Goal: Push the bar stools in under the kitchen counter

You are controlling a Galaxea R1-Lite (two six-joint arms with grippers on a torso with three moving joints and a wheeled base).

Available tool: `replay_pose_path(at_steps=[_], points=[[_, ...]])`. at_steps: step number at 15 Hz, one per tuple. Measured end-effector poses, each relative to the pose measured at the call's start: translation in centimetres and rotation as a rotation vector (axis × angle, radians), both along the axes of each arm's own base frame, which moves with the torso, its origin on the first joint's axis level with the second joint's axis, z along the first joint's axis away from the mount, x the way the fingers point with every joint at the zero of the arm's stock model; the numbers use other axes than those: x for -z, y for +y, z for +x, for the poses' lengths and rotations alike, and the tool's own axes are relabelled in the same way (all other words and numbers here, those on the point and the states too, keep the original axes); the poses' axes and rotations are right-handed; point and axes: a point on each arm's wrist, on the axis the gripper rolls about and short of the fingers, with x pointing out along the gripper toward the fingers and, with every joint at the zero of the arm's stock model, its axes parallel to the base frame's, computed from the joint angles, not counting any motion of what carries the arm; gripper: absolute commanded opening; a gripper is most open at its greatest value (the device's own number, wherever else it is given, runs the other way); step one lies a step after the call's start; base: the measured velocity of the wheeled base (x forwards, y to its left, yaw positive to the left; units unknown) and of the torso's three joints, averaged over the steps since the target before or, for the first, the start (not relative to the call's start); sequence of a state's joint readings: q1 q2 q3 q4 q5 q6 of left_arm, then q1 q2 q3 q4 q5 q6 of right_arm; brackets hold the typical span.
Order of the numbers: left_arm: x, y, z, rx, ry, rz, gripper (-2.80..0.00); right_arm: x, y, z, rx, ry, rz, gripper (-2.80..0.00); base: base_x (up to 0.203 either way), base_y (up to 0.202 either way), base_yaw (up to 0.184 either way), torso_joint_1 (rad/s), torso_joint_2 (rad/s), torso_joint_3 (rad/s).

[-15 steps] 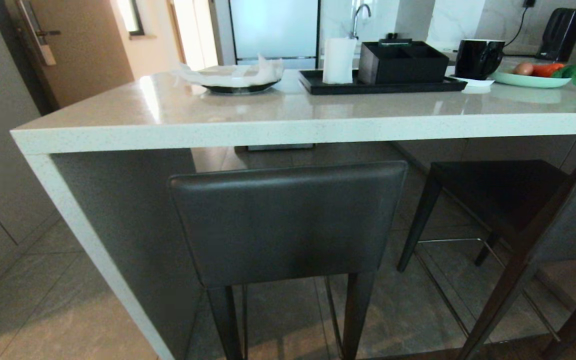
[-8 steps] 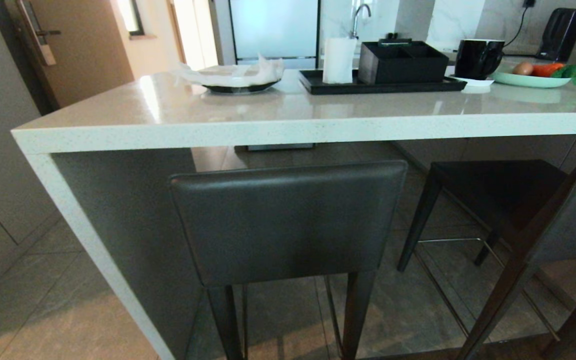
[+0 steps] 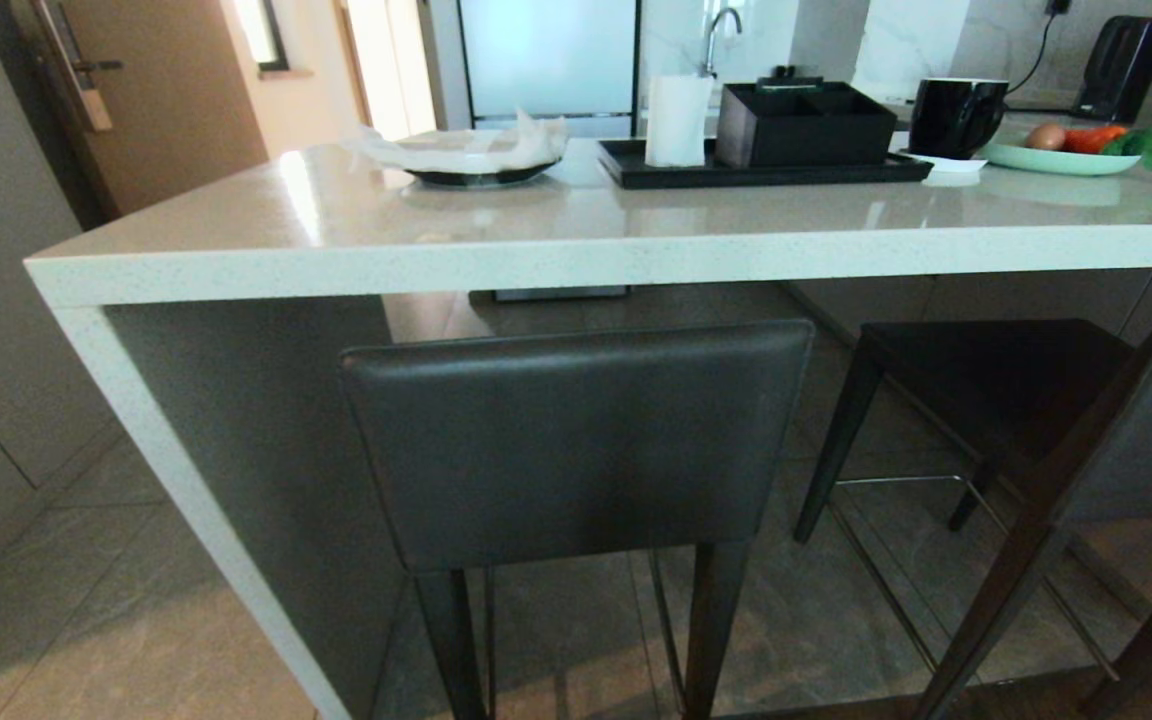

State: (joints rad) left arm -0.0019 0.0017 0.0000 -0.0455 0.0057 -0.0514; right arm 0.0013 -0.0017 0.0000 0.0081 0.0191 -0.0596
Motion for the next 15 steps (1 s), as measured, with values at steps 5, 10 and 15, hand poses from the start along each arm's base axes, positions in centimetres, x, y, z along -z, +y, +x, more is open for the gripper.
replay_pose_path(at_steps=[5, 10, 15], points=[[0.03, 0.00, 0.00, 0.002, 0.003, -0.090, -2.80, 0.00, 0.00, 0.00, 0.000, 0.000, 0.001, -2.80, 0.000, 0.000, 0.000, 0.000, 0.00, 0.000], [0.04, 0.00, 0.00, 0.002, 0.004, -0.089, -2.80, 0.00, -0.01, 0.00, 0.005, 0.000, 0.026, -2.80, 0.001, -0.041, -0.001, 0.001, 0.00, 0.000], [0.03, 0.00, 0.00, 0.001, 0.003, -0.089, -2.80, 0.00, -0.01, 0.00, 0.004, 0.001, 0.026, -2.80, 0.000, -0.193, 0.001, 0.002, 0.00, 0.003]])
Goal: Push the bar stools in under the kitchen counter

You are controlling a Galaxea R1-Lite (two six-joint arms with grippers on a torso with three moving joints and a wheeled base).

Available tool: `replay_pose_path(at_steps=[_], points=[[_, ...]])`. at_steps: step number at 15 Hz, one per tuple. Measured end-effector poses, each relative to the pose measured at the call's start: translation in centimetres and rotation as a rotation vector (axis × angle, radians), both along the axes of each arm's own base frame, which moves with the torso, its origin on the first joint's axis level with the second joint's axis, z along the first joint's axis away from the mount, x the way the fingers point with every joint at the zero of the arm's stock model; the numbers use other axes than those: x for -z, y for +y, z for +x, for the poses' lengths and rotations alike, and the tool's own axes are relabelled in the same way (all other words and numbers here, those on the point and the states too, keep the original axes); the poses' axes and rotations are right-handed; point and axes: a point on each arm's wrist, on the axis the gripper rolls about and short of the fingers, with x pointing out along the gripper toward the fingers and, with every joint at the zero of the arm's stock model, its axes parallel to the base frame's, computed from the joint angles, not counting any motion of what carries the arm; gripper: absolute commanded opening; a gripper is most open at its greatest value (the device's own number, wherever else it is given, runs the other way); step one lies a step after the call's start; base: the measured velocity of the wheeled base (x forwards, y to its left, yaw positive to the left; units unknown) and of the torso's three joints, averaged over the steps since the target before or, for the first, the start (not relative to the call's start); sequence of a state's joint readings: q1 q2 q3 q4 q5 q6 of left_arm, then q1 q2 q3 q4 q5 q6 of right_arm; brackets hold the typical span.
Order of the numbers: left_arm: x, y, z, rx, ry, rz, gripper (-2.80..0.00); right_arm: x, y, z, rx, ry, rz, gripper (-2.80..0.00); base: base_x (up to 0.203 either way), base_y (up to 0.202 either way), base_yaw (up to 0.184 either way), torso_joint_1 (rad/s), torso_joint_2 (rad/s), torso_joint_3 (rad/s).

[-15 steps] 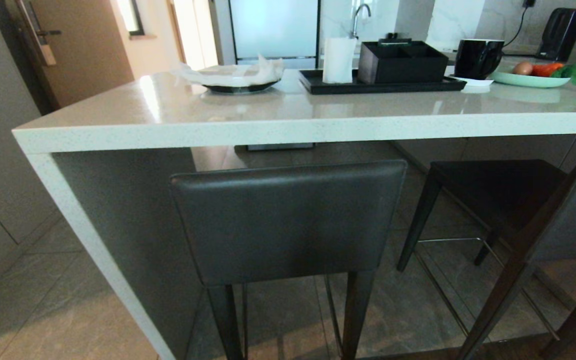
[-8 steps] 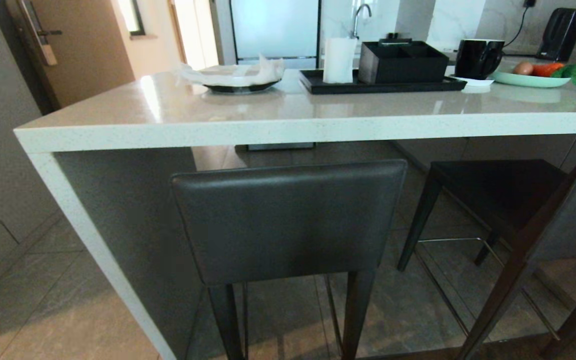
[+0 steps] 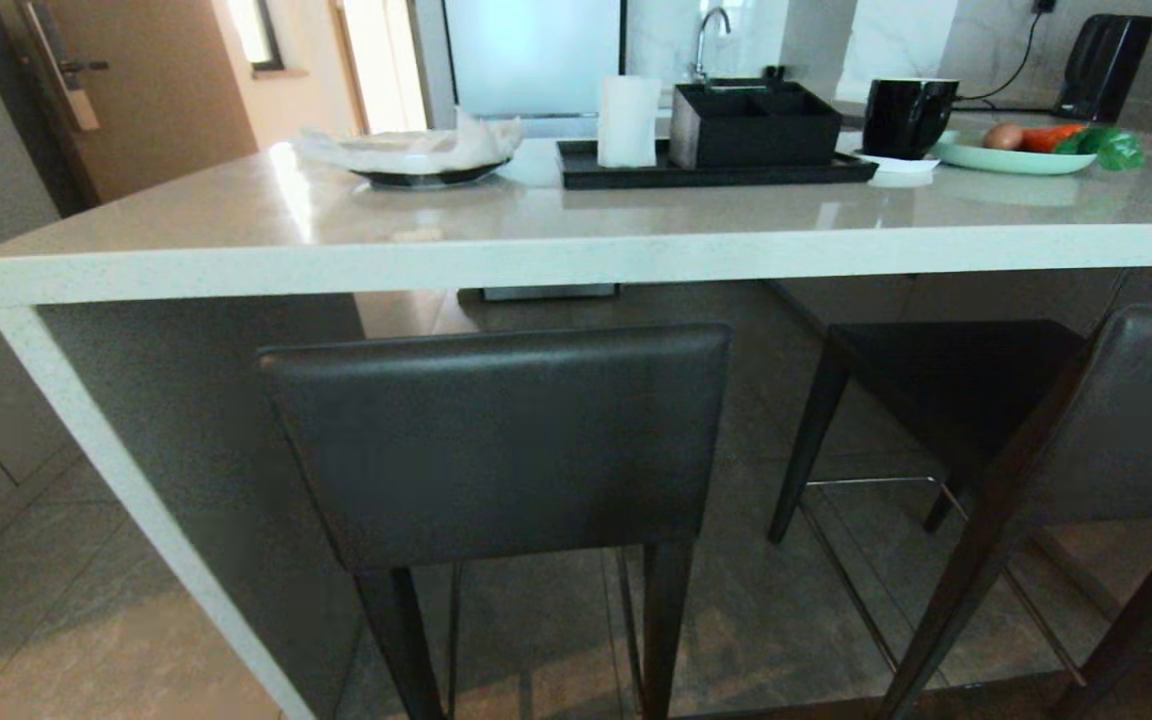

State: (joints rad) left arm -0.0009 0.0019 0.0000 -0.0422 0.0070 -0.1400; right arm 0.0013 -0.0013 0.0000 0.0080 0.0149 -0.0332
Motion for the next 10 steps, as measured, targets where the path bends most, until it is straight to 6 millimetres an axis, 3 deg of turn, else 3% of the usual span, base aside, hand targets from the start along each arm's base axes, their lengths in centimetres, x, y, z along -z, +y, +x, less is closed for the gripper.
replay_pose_path(at_steps=[5, 10], points=[[0.00, 0.00, 0.00, -0.001, 0.000, 0.009, -2.80, 0.00, 0.00, 0.00, 0.000, 0.000, 0.000, -2.80, 0.000, -0.196, 0.003, 0.002, 0.00, 0.000], [0.47, -0.01, 0.01, 0.000, 0.047, 0.214, -2.80, 0.00, 0.00, 0.00, 0.000, 0.000, 0.000, -2.80, 0.000, -0.196, 0.002, 0.003, 0.00, 0.001]])
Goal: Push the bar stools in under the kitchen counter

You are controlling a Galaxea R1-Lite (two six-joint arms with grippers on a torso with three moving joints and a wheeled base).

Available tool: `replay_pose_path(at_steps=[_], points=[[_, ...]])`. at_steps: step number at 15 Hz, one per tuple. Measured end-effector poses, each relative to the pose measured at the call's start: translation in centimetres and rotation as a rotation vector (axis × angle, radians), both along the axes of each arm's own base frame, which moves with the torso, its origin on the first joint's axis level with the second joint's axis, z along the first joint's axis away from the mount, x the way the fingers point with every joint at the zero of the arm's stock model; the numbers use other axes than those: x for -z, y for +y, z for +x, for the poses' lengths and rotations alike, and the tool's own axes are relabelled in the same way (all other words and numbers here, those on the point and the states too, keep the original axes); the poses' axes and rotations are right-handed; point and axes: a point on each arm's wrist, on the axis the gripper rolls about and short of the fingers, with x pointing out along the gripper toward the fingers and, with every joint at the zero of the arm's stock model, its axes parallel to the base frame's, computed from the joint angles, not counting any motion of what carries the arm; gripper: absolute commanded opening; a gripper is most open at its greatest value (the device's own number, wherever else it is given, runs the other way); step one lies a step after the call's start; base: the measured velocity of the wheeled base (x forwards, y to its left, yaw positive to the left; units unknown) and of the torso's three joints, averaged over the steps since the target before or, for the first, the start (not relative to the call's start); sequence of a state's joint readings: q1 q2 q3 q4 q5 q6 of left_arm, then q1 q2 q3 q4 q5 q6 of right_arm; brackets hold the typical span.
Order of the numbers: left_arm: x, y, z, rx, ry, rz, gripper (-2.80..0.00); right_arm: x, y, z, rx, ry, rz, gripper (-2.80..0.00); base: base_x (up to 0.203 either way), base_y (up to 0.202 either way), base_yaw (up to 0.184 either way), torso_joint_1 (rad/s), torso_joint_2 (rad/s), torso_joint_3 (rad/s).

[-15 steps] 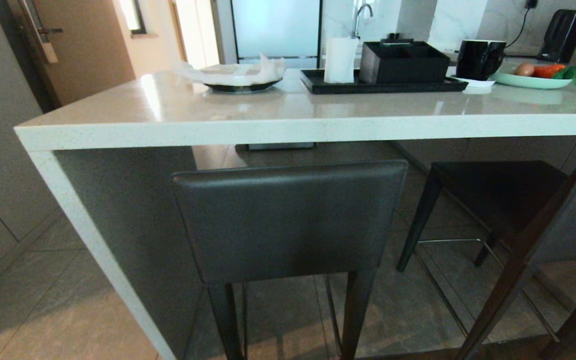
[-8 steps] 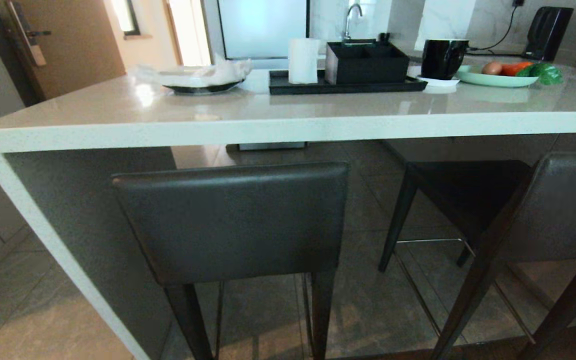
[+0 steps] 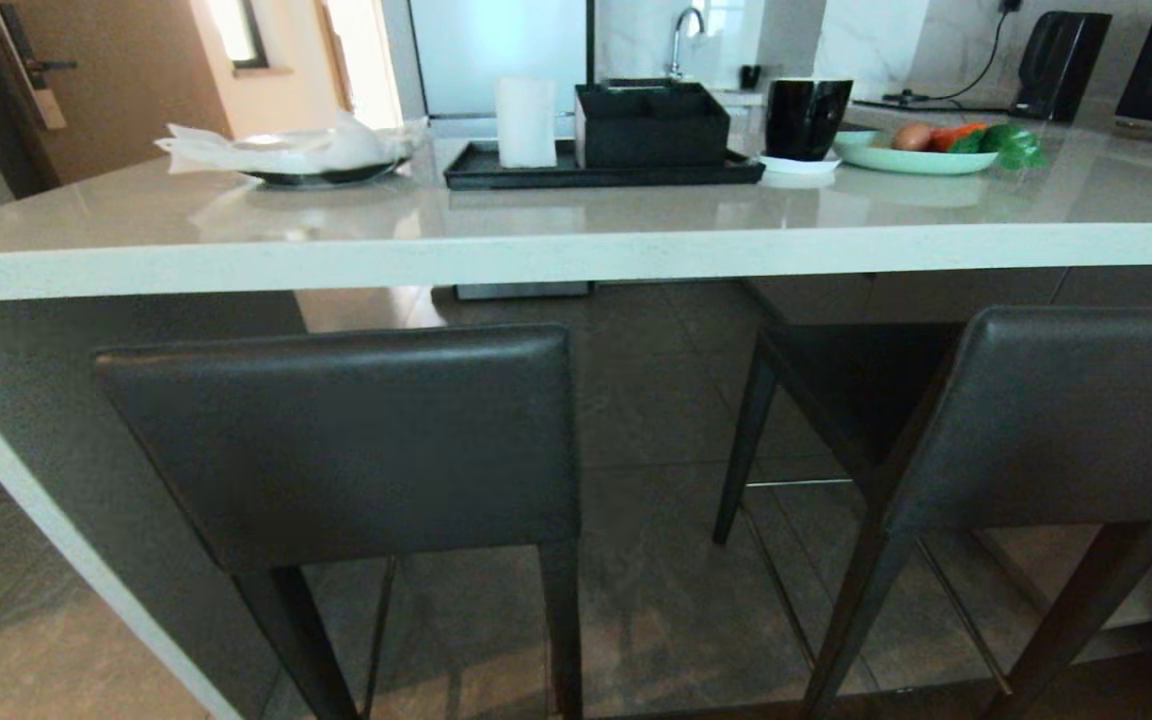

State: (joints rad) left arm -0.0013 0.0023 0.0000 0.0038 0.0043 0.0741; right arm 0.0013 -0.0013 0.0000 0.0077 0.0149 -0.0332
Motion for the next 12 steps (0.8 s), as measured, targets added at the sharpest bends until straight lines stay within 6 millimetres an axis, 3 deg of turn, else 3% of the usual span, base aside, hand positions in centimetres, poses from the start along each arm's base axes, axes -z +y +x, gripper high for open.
replay_pose_path(at_steps=[7, 12], points=[[0.00, 0.00, 0.00, 0.000, 0.000, -0.033, -2.80, 0.00, 0.00, 0.00, 0.001, 0.000, 0.000, -2.80, 0.000, -0.194, 0.002, 0.002, 0.00, 0.002], [-0.02, 0.01, 0.00, 0.000, -0.002, -0.052, -2.80, 0.00, 0.00, 0.00, -0.001, 0.001, -0.018, -2.80, 0.000, -0.037, 0.001, 0.001, 0.00, 0.002]])
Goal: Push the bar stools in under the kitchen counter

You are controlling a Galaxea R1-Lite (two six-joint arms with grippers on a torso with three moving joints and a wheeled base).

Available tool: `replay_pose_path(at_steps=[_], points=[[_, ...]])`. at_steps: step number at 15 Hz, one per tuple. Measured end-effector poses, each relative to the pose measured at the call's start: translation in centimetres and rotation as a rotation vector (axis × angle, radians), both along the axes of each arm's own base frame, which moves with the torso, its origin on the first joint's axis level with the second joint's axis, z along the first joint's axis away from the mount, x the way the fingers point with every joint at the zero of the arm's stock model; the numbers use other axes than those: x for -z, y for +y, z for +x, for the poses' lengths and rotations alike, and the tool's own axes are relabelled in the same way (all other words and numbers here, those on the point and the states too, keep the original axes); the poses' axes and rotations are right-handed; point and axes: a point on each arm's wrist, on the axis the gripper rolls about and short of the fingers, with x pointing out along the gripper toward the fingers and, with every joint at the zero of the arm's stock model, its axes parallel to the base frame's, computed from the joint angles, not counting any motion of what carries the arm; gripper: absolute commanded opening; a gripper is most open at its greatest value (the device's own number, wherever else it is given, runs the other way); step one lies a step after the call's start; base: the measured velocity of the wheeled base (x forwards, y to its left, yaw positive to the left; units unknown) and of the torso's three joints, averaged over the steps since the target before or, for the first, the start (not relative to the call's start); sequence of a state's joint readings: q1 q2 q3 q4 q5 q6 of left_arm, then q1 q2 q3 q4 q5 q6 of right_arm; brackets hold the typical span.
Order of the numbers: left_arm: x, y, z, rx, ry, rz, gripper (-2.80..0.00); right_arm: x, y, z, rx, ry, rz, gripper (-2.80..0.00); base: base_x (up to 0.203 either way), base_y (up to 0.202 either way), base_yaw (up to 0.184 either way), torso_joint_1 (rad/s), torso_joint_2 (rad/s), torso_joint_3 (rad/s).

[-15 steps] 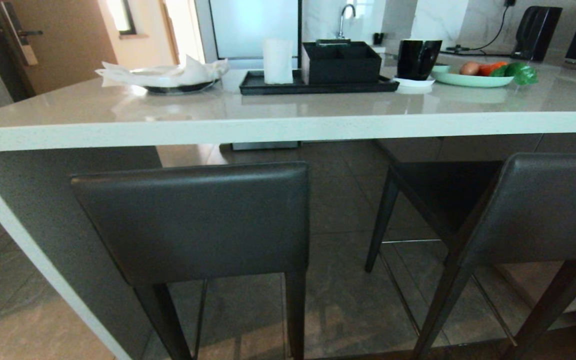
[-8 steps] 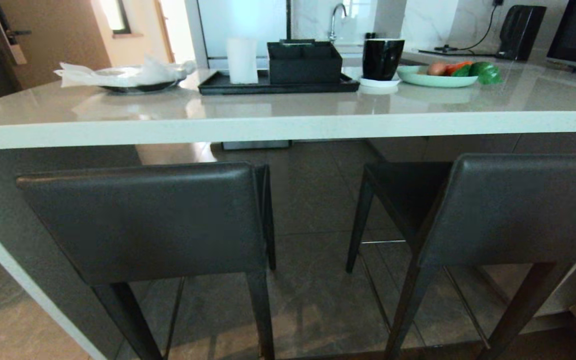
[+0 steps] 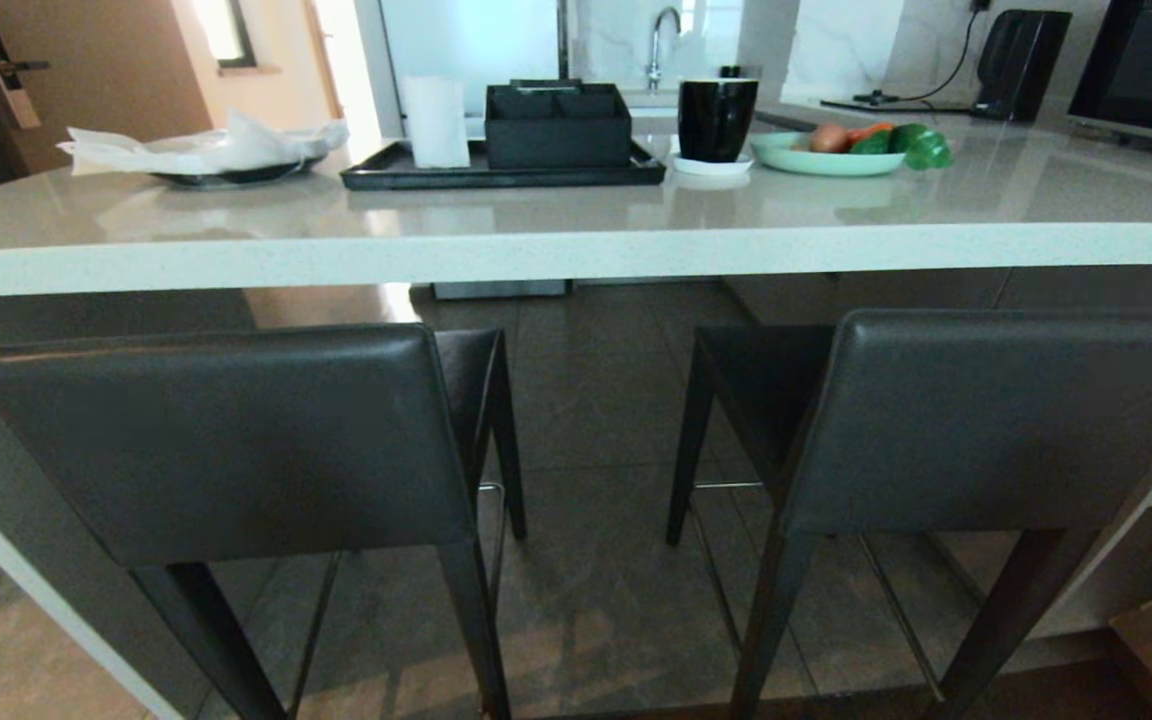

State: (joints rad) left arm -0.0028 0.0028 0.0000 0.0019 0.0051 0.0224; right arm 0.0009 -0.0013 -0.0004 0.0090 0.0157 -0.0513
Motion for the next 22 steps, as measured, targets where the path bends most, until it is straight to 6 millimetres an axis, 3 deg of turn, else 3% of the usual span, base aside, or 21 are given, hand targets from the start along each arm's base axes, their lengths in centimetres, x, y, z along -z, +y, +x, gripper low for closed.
replay_pose_path(at_steps=[6, 14, 22], points=[[0.00, 0.00, 0.00, -0.002, 0.000, -0.006, -2.80, 0.00, 0.00, 0.00, -0.003, -0.001, -0.005, -2.80, 0.000, 0.000, 0.000, 0.000, 0.00, 0.000], [-0.04, 0.00, 0.00, 0.001, -0.003, -0.006, -2.80, 0.00, 0.00, 0.00, -0.003, -0.001, -0.004, -2.80, 0.000, 0.000, 0.000, 0.108, -0.36, -0.258], [-0.02, 0.00, 0.01, 0.002, -0.001, -0.010, -2.80, 0.00, 0.01, 0.00, -0.007, -0.001, -0.005, -2.80, 0.000, 0.000, 0.000, 0.018, -0.05, -0.028]])
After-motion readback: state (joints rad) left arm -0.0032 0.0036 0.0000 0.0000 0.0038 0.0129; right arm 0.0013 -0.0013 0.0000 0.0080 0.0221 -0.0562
